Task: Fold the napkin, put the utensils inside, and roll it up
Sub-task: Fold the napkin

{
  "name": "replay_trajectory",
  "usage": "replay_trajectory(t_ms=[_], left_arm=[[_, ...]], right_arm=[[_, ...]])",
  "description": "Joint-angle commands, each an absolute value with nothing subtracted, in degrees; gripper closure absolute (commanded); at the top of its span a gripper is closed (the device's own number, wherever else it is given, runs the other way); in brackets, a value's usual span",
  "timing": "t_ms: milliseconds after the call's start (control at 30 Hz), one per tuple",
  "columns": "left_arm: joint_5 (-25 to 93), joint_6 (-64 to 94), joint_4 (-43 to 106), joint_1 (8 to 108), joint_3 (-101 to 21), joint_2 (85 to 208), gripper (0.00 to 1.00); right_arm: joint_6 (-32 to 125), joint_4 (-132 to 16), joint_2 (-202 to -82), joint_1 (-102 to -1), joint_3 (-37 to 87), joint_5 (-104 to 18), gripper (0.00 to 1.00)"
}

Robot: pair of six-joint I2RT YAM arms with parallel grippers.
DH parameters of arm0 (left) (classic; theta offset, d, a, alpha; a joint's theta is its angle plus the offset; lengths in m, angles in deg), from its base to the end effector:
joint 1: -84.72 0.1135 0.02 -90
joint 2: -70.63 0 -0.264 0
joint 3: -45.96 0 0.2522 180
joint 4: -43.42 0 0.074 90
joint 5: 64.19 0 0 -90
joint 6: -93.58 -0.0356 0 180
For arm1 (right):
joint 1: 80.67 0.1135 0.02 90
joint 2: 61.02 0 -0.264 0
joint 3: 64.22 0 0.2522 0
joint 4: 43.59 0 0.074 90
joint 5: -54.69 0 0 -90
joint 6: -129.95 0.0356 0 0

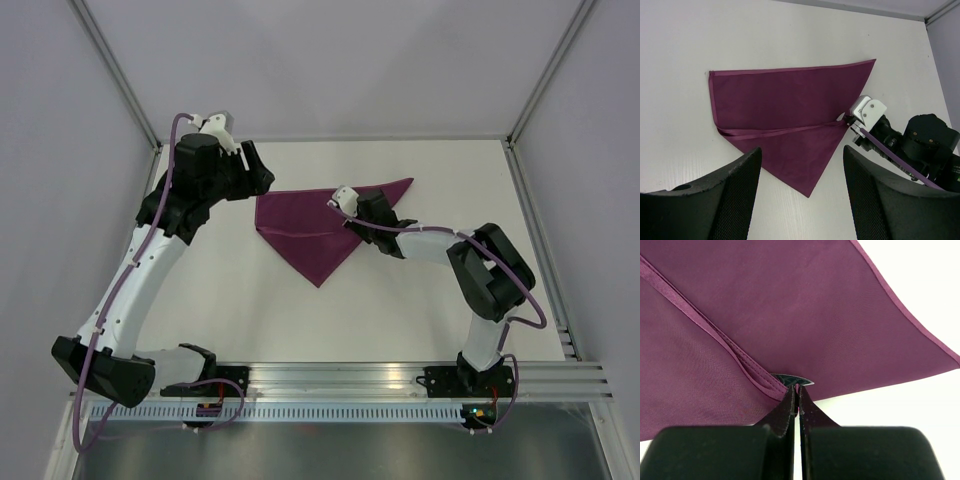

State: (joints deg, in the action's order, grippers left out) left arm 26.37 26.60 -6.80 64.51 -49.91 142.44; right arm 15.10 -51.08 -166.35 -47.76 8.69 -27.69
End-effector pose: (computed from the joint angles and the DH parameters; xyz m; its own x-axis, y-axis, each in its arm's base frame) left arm 0.2497 -0.0923 0.4188 -0.5191 -0.2256 -0.8244 0.1637 0.9204 -0.3550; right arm 0.3271 0.2060 0.1628 -0.2983 -0.6892 -0.6603 -0.6375 0.6587 -0.3995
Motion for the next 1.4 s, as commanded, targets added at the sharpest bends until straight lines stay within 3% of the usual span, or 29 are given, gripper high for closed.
replay_trajectory(t_ms=[0, 300, 367, 467, 500, 600, 833, 1100, 1367], left_arm=[[28.45, 25.46, -5.05, 64.86, -49.45, 142.88, 0.29], [28.89, 25.64, -4.61, 64.94, -49.10, 143.05, 0.29], [28.80, 25.55, -4.61, 64.94, -48.93, 143.05, 0.28], [28.80, 25.55, -4.35, 64.94, -48.66, 143.05, 0.28], [28.80, 25.55, -4.26, 64.86, -48.66, 143.05, 0.28], [28.89, 25.55, -3.91, 64.94, -48.40, 143.31, 0.27], [29.77, 25.55, -2.86, 64.94, -46.99, 142.96, 0.27], [32.31, 26.87, 2.58, 64.95, -40.84, 142.44, 0.26], [33.46, 27.75, 5.84, 65.03, -37.59, 143.14, 0.26]], right_arm=[[15.34, -51.46, -167.45, -48.23, 9.04, -26.96, 0.99], [16.83, -53.47, -169.82, -50.08, 12.20, -27.14, 0.98], [17.44, -54.27, -170.00, -50.95, 13.78, -27.75, 0.93], [18.67, -55.85, -170.00, -52.27, 15.98, -29.15, 0.70], [18.94, -56.72, -169.65, -52.63, 16.59, -29.33, 0.57], [21.57, -60.48, -169.21, -54.21, 20.19, -31.96, 0.39], [30.09, -70.61, -172.54, -59.82, 33.71, -35.13, 0.36], [42.48, -79.49, -185.36, -74.50, 47.26, -50.68, 0.36], [55.22, -75.81, -193.02, -83.03, 49.29, -61.93, 0.33]])
